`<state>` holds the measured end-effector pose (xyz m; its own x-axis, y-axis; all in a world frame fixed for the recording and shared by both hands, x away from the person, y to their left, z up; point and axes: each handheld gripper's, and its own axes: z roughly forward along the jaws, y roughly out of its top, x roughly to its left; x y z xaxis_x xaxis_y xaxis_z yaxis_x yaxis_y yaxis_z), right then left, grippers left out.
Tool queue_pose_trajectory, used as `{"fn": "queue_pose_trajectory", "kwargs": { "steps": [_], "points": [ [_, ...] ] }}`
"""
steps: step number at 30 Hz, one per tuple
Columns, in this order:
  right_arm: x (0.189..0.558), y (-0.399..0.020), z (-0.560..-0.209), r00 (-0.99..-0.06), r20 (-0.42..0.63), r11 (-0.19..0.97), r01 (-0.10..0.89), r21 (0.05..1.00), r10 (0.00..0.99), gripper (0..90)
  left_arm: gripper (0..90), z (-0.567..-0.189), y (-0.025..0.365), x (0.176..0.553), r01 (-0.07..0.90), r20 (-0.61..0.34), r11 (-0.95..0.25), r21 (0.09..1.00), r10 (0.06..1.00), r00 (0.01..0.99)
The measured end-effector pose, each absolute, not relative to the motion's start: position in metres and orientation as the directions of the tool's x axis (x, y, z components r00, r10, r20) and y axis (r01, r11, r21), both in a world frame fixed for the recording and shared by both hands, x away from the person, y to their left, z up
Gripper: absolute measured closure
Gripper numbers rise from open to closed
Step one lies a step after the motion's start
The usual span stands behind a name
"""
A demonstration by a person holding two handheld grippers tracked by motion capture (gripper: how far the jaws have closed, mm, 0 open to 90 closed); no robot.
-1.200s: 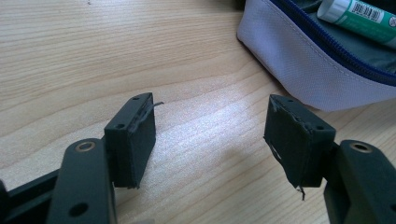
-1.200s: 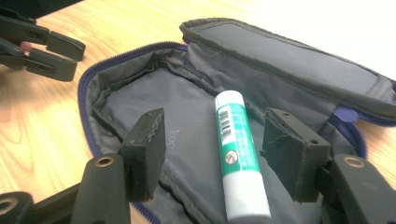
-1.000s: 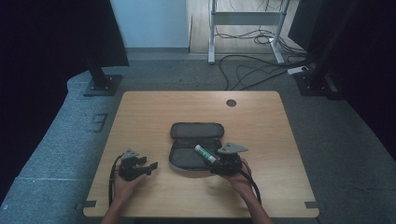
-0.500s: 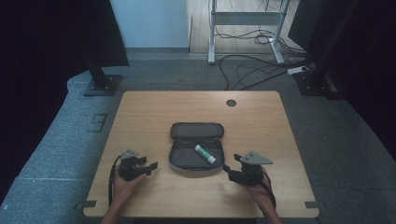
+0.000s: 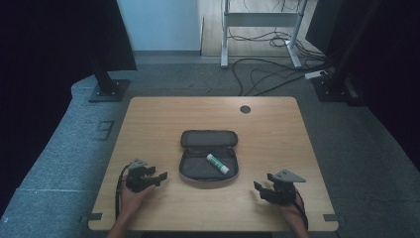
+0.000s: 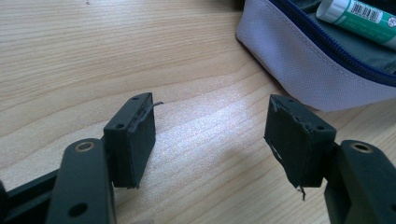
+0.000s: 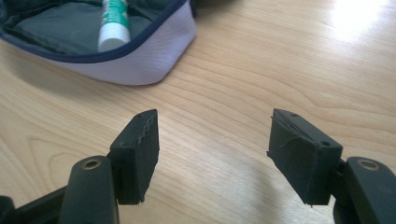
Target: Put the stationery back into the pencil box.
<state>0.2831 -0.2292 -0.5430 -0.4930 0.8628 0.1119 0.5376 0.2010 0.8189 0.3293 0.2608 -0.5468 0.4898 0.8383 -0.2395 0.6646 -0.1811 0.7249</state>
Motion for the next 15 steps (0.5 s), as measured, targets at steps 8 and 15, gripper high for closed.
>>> {"fn": "queue_pose_trajectory", "kwargs": {
  "steps": [8,15],
  "points": [
    [0.288,-0.23,-0.55,-0.477,0.114,0.2,0.557,0.806,0.872,32.6,33.2,-0.547,0.26,0.329,0.663,-0.236,-0.184,0.725,0.839,0.491],
    [0.29,-0.226,-0.553,-0.467,0.088,0.229,0.579,0.783,0.88,30.8,33.0,-0.547,0.26,0.329,0.663,-0.235,-0.185,0.725,0.839,0.491]
  ]
}}
